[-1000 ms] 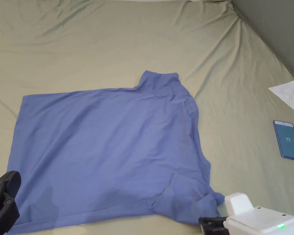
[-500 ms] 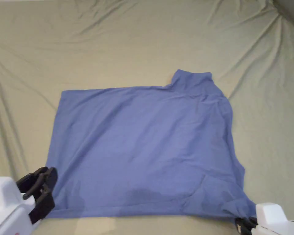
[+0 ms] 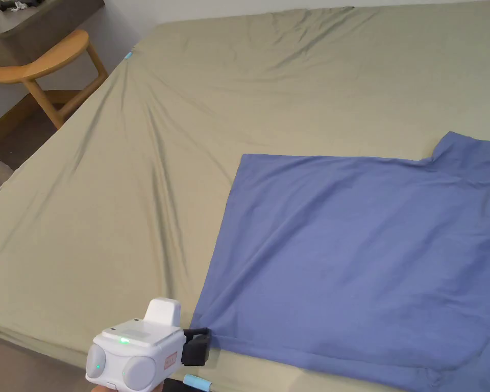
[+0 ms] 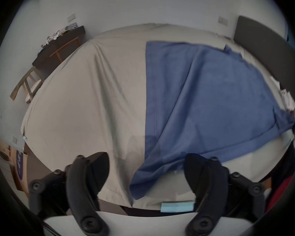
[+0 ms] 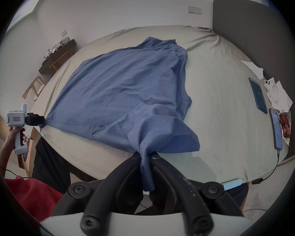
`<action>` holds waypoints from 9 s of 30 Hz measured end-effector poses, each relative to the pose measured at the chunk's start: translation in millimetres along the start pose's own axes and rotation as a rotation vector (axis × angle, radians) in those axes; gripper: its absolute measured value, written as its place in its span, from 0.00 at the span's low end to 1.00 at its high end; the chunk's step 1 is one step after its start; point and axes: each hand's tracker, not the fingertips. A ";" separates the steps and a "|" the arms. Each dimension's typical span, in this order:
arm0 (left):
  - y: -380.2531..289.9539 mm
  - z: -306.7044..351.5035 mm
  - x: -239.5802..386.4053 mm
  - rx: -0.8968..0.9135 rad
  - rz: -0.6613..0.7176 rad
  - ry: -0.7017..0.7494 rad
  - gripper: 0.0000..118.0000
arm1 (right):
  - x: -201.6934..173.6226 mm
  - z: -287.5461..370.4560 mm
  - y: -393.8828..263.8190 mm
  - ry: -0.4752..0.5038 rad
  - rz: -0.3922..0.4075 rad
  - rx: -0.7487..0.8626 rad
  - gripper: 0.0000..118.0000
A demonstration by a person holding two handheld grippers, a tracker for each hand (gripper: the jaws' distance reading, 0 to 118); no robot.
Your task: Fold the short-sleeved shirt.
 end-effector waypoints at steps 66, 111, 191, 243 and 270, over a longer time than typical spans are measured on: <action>82.3 171.2 72.4 0.786 0.048 -0.137 0.00 | 22.1 91.0 54.6 -0.218 0.164 0.768 0.00; 128.1 -70.6 -28.3 0.030 0.440 -0.154 0.74 | 52.9 -103.5 94.9 -0.104 -0.043 0.119 0.05; 118.8 183.8 109.9 0.851 -0.068 -0.229 0.00 | -28.1 104.5 106.1 -0.241 0.137 0.792 0.00; 277.7 -90.4 1.5 0.098 0.169 -0.149 0.83 | 123.3 -154.7 257.6 -0.047 -0.031 -0.041 0.04; 225.9 -6.1 -1.7 0.217 0.080 -0.199 0.04 | 112.1 -52.4 219.6 0.069 0.024 0.179 0.04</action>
